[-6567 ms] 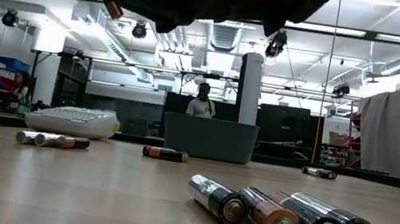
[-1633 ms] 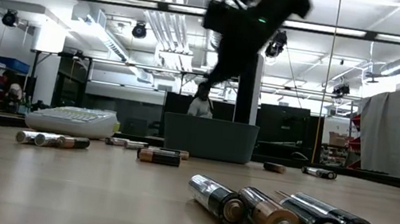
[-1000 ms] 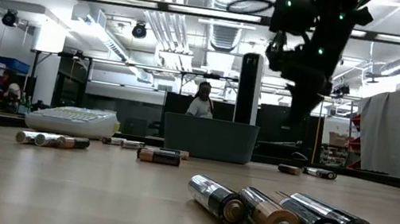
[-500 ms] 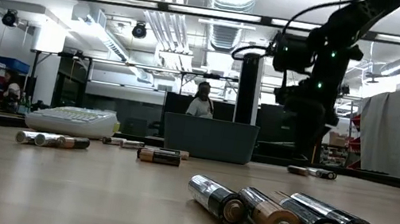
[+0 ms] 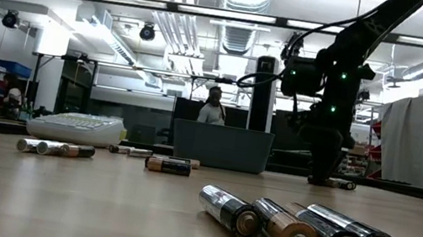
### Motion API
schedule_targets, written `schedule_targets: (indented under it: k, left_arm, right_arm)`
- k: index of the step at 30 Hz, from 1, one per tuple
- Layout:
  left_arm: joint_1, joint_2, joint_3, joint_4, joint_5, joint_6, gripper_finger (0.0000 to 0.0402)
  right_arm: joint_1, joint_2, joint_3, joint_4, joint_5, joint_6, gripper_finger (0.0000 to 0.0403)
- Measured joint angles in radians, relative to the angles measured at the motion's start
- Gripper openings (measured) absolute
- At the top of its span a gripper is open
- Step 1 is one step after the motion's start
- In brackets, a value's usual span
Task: Sort batteries
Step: Put the brown battery into the green bin
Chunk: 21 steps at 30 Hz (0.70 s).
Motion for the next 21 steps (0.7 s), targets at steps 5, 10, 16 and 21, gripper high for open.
schedule_targets:
  k: [5,10,16,21]
  left_arm:
    - [0.0,0.0,0.0,0.0,0.0,0.0,0.0]
    - [0.0,0.0,0.0,0.0,-0.002,0.0,0.0]
    - [0.001,0.0,0.0,0.0,-0.025,0.0,0.0]
    - [0.001,0.0,0.0,0.0,-0.03,0.0,0.0]
  right_arm:
    - [0.004,0.003,-0.002,0.01,-0.026,-0.002,0.0154]
    - [0.017,0.0,-0.002,0.016,-0.046,-0.01,0.0123]
    - [0.052,0.001,-0.004,0.029,-0.045,-0.035,0.0056]
    - [0.069,-0.001,-0.004,0.048,-0.047,-0.05,0.0036]
